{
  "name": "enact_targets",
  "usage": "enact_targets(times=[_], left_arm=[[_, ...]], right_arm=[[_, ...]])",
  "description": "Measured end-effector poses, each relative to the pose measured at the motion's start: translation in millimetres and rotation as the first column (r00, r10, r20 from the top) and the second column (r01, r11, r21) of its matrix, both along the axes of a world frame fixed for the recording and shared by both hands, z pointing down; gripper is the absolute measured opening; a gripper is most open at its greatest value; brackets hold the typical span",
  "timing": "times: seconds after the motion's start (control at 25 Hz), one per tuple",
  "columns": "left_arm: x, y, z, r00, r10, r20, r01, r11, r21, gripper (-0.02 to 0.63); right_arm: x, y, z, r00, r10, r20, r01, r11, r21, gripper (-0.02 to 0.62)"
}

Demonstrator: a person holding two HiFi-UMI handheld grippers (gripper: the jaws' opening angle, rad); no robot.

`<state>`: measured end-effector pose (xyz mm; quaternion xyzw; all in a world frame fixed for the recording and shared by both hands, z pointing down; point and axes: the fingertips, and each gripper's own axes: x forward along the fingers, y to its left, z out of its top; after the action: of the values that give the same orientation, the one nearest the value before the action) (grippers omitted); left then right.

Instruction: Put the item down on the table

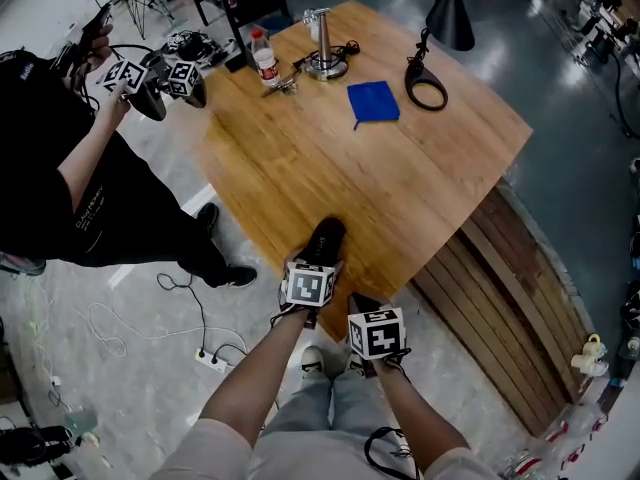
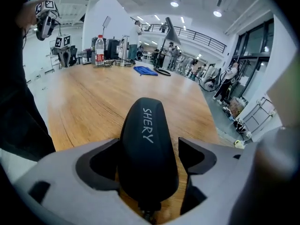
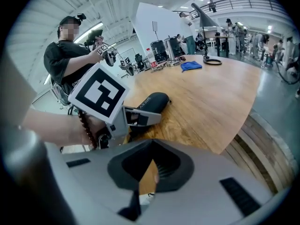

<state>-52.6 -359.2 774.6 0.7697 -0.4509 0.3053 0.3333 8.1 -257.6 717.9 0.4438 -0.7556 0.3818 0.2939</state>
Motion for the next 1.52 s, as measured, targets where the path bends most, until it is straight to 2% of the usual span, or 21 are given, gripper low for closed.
enact_targets(times=[0.16, 0.48, 0.68, 0.88, 1.04, 1.24, 1.4, 1.44, 1.52], left_arm=[[1.9, -0.8, -2.5, 1.0, -0.004, -0.019, 0.004, 1.0, 0.003, 0.403], [-10.2, 1.0, -15.9, 1.0, -0.004, -0.018, 0.005, 1.0, 0.024, 0.407], [-20.1, 5.3, -38.3, 1.0, 0.003, -0.022, -0.001, 0.998, 0.063, 0.407], [-40.1, 21.2, -71.5, 0.996, -0.065, -0.064, 0.07, 0.994, 0.083, 0.405], [-42.5, 50.3, -96.3, 0.993, -0.066, -0.101, 0.077, 0.991, 0.11, 0.397], [-49.0, 108.7, -125.3, 0.987, -0.13, -0.094, 0.139, 0.985, 0.104, 0.21], [-52.0, 143.1, -149.6, 0.985, -0.164, -0.061, 0.172, 0.972, 0.162, 0.043], [-51.3, 152.4, -155.8, 0.984, -0.166, -0.061, 0.174, 0.969, 0.173, 0.015], [-48.6, 172.4, -166.6, 0.985, -0.159, -0.064, 0.168, 0.968, 0.187, 0.008]], right_arm=[[0.7, -1.8, 4.1, 1.0, 0.004, 0.005, -0.004, 1.0, 0.004, 0.003], [-6.8, -5.3, 1.0, 1.0, 0.003, 0.013, -0.004, 0.999, 0.033, 0.003], [-6.4, -4.2, -8.6, 1.0, 0.007, 0.012, -0.007, 0.999, 0.044, 0.003], [-4.1, 3.6, -25.2, 1.0, 0.018, 0.017, -0.019, 0.998, 0.058, 0.003], [5.6, 15.6, -61.5, 0.999, 0.038, 0.021, -0.039, 0.997, 0.067, 0.003], [7.7, 54.7, -82.8, 1.0, 0.009, 0.015, -0.011, 0.996, 0.086, 0.003], [8.8, 76.4, -95.6, 0.999, 0.015, 0.031, -0.018, 0.994, 0.109, 0.003], [8.9, 82.2, -99.0, 0.999, 0.016, 0.036, -0.02, 0.993, 0.113, 0.003], [7.1, 94.2, -105.8, 0.999, 0.018, 0.046, -0.024, 0.992, 0.122, 0.003]])
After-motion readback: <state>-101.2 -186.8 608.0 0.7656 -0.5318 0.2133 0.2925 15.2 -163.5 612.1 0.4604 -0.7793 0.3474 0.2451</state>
